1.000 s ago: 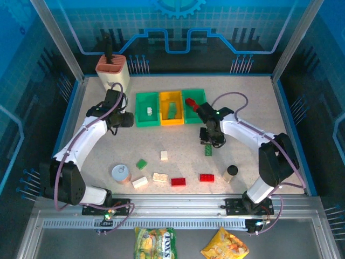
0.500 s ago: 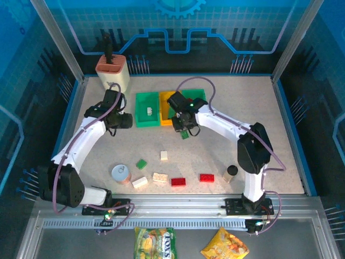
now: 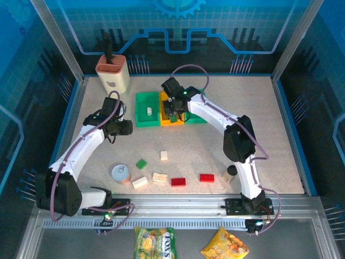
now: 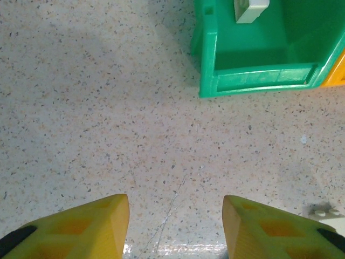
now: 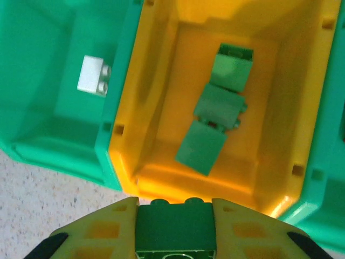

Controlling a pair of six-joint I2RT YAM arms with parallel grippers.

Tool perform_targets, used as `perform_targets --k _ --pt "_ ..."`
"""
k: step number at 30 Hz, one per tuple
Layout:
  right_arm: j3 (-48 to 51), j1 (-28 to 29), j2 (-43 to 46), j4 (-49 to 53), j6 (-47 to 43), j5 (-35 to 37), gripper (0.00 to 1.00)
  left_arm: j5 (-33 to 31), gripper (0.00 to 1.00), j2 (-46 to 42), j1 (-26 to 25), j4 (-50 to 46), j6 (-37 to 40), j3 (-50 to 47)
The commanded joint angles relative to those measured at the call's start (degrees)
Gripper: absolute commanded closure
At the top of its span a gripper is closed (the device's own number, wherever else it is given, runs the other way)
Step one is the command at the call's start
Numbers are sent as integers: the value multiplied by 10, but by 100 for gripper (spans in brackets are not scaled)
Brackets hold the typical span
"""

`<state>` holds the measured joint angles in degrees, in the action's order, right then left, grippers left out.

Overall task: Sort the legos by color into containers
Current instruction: Place the lego in the container.

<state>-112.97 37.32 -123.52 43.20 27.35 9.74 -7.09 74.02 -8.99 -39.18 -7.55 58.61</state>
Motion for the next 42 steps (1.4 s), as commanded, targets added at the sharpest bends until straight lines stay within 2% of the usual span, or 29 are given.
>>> perform_targets --k 1,8,18,22,27,34,42 --pt "-29 -25 -29 -47 1 -42 83 15 50 -10 6 30 -2 -6" --pt "-43 -57 -69 -131 20 -128 83 17 50 -8 6 43 4 -5" --pt "-131 -72 -156 -116 33 -163 80 20 50 -5 6 47 5 -6" --pt "-135 -76 -167 -114 40 -172 74 22 50 -5 6 47 5 -6" --pt "-133 -77 -156 -107 41 -171 60 38 50 -4 6 48 2 -8" --pt "-95 -77 -103 -112 30 -163 53 67 50 -4 6 39 -2 -6" --pt "-14 -77 -20 -139 28 -166 52 96 50 -1 2 -28 -31 27"
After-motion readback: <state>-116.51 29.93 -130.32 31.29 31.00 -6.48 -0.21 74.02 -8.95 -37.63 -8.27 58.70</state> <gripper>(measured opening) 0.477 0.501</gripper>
